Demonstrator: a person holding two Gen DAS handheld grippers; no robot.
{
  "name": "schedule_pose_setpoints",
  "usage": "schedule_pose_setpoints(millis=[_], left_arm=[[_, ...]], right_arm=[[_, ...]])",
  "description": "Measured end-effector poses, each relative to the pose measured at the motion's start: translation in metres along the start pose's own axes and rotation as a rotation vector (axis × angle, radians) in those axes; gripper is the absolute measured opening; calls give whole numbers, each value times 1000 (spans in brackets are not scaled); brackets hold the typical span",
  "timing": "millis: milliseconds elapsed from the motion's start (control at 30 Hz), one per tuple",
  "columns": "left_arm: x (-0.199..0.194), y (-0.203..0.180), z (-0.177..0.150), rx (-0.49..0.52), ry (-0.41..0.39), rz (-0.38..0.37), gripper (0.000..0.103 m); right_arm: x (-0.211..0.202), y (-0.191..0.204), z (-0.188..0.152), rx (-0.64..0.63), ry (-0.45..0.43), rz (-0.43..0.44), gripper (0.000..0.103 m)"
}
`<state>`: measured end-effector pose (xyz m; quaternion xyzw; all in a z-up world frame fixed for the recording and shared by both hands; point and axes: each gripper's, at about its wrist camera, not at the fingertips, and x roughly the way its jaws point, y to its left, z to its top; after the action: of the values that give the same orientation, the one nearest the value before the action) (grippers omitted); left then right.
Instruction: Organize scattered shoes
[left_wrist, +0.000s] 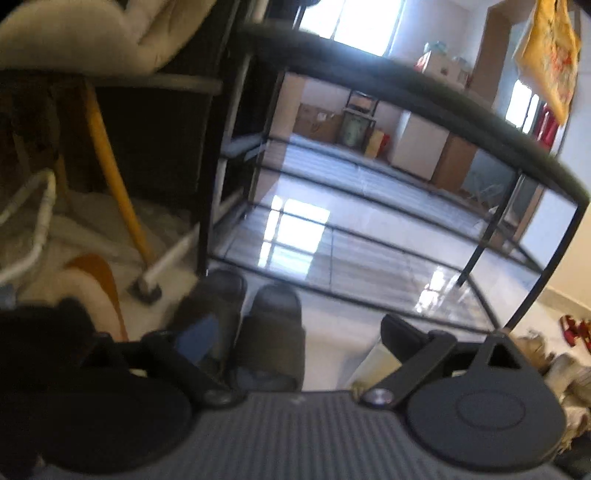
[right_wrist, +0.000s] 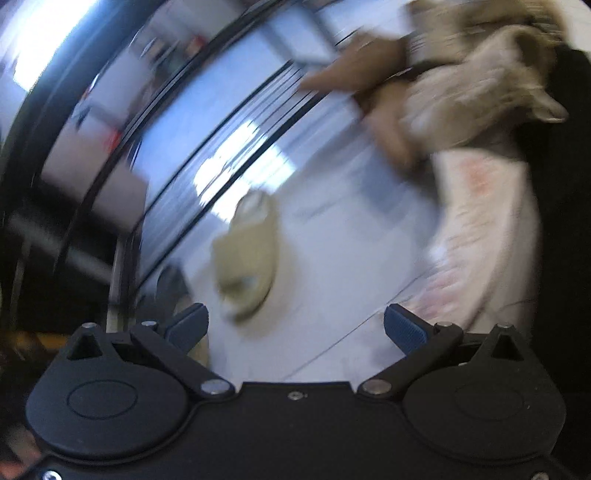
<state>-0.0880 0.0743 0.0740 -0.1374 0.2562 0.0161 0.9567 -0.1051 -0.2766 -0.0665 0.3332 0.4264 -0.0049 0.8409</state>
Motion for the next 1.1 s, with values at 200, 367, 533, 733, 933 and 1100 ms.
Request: schedule_pose_setpoints(millis=[200, 367, 533, 733, 933, 1100], left_arm=[[-26, 14, 44, 159, -52, -45, 102], [-12, 25, 71, 181, 24, -103, 102], [21, 35, 84, 178, 68, -183, 102], [50, 50, 75, -15, 294, -293, 102], [55, 61, 71, -148, 346, -308, 102], [59, 65, 73, -124, 332, -248, 102]], right_arm=[[57, 55, -14, -79, 173, 32, 103], [88, 65, -13, 54, 188, -54, 103], [95, 69, 20, 2, 92, -192, 103], [101, 71, 27, -3, 154, -214, 103], [126, 41, -25, 350, 347, -20, 103], [159, 30, -60, 490, 415, 41, 103]])
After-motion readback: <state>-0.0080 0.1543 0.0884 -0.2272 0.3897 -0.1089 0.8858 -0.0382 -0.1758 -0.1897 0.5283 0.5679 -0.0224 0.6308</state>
